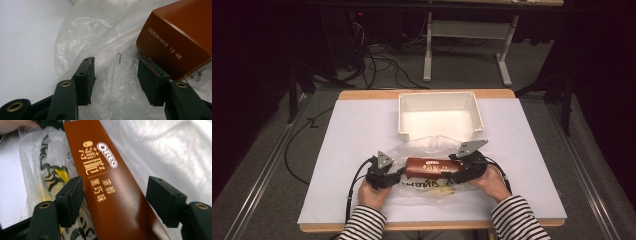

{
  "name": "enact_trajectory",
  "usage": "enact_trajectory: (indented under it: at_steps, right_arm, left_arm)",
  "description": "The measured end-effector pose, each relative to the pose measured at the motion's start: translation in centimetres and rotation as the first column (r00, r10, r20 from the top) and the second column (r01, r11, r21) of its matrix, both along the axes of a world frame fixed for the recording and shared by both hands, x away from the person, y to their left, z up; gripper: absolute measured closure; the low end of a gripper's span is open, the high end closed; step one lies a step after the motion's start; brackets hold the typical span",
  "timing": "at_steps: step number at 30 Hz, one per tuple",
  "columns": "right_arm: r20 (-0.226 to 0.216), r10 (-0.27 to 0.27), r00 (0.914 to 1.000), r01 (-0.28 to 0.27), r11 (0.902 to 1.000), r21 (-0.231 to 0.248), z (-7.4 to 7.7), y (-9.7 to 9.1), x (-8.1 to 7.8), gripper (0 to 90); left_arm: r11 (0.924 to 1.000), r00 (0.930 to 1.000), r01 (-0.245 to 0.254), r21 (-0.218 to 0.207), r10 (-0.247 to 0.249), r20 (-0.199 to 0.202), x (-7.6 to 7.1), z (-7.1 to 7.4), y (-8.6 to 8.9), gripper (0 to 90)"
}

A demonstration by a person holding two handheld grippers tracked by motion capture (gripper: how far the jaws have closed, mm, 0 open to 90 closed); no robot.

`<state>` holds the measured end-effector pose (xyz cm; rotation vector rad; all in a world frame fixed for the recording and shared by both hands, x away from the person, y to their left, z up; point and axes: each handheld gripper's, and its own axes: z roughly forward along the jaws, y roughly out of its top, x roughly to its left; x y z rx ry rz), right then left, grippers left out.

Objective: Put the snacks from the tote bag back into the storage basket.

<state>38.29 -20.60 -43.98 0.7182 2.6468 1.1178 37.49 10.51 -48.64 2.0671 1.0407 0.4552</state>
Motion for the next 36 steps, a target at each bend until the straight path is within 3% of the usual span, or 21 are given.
enact_trajectory:
  at_steps: [7, 12, 20, 23, 33, 36]
  right_arm:
    - [-0.02, 0.012, 0.9997, -0.013, 0.9998, -0.013, -0.2, 0.1, -0.1, 28.6]
    - [-0.063, 0.016, 0.9979, -0.017, 0.9996, -0.023, -0.4, 0.1, -0.3, 29.7]
    - [-0.049, 0.025, 0.9985, -0.029, 0.9962, -0.082, -0.7, 0.9, -0.6, 28.9]
    - [-0.069, 0.029, 0.9972, -0.036, 0.9941, -0.102, -1.1, 1.2, -0.4, 28.8]
    - [-0.095, 0.059, 0.9937, -0.068, 0.9929, -0.097, -1.0, 1.0, -0.7, 36.2]
    - [-0.077, 0.068, 0.9947, -0.075, 0.9922, -0.1, -0.9, 1.0, -0.9, 36.7]
  left_arm:
    - [1.0, 1.0, 0.0, 0.0, 0.0, 0.0, 0.0, 0.0, 0.0, 48.6]
    - [1.0, 1.0, 0.0, 0.0, 0.0, 0.0, 0.0, 0.0, 0.0, 48.6]
    - [1.0, 1.0, -0.003, -0.001, 0.003, -0.001, 0.0, 0.0, 0.0, 48.7]
    - [1.0, 1.0, -0.003, 0.0, 0.003, -0.001, 0.0, 0.0, 0.0, 48.7]
    - [1.0, 1.0, -0.001, -0.001, 0.001, -0.001, 0.0, 0.0, 0.0, 48.3]
    - [1.0, 1.0, 0.0, -0.001, 0.0, -0.001, 0.0, 0.0, 0.0, 48.1]
